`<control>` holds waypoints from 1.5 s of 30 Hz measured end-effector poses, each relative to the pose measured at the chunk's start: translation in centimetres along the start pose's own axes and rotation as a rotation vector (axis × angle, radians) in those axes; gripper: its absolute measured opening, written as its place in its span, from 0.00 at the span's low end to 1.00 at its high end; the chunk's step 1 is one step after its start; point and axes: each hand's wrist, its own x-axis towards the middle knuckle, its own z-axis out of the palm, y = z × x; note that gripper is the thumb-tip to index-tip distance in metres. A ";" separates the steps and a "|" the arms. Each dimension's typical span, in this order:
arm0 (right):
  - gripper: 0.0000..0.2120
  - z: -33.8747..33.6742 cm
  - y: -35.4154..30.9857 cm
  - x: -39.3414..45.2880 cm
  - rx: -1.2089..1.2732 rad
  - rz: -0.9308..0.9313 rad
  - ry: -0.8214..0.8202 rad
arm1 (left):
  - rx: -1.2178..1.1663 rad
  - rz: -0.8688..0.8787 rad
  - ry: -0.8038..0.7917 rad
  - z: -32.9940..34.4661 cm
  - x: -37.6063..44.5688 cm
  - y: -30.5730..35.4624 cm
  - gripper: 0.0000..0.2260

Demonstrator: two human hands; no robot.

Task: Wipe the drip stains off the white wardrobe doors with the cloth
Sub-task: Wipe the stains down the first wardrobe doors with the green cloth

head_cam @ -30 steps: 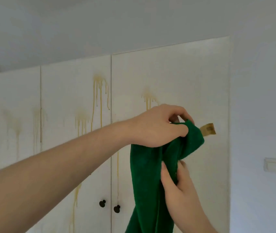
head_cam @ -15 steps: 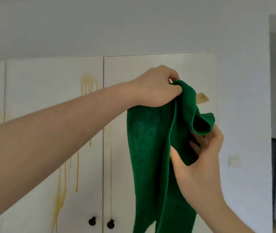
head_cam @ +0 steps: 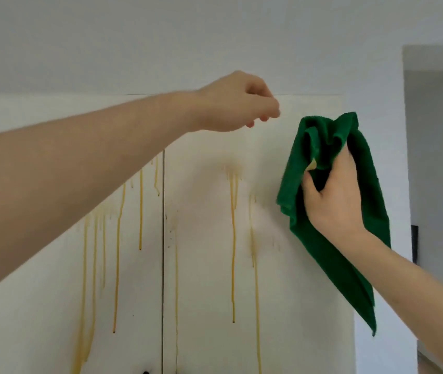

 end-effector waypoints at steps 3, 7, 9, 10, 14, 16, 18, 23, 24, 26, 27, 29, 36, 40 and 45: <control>0.19 0.2 2.7 3.0 -0.157 -0.057 -0.018 | 0.317 -0.044 0.172 -2.2 1.8 -3.9 0.16; 0.25 0.4 5.0 4.7 -0.345 0.006 -0.098 | 0.579 -0.144 0.213 -4.1 3.5 -7.9 0.24; 0.30 0.7 5.7 4.3 -0.372 0.071 -0.152 | 0.612 -0.205 0.174 -4.3 4.3 -9.4 0.25; 0.31 0.9 6.0 3.9 -0.395 0.084 -0.172 | 0.621 -0.232 0.140 -4.3 4.5 -10.1 0.25; 0.33 1.8 6.6 3.2 -0.442 0.076 -0.151 | 0.639 -0.317 0.069 -4.3 4.6 -12.8 0.25; 0.32 2.3 6.6 3.4 -0.427 0.089 -0.118 | 0.636 -0.301 0.095 -4.6 4.6 -13.6 0.23; 0.31 2.8 6.6 3.7 -0.424 0.069 -0.097 | 0.569 -0.274 0.125 -5.0 4.9 -14.0 0.21; 0.31 4.0 6.2 4.4 -0.412 -0.039 -0.094 | 0.506 -0.245 0.157 -5.7 5.9 -13.8 0.17; 0.31 4.4 5.8 4.6 -0.394 -0.055 -0.090 | 0.502 -0.241 0.169 -5.9 6.0 -13.8 0.16; 0.31 5.2 4.9 4.7 -0.356 -0.086 -0.088 | 0.486 -0.243 0.187 -5.9 6.1 -13.9 0.16; 0.30 5.6 4.4 4.8 -0.330 -0.099 -0.079 | 0.478 -0.242 0.192 -5.9 6.1 -14.0 0.16; 0.28 6.3 3.4 5.2 -0.265 -0.107 -0.060 | 0.470 -0.241 0.197 -5.9 6.3 -14.0 0.17; 0.22 11.3 -3.1 6.7 -0.039 -0.220 -0.247 | 0.468 -0.242 0.208 -5.8 6.4 -14.2 0.18; 0.21 15.8 -5.8 5.3 -0.129 -0.396 -0.399 | 0.488 -0.248 0.209 -5.6 6.4 -14.3 0.19; 0.24 17.8 -5.2 4.3 -0.288 -0.509 -0.380 | 0.481 -0.255 0.208 -5.6 6.4 -14.1 0.19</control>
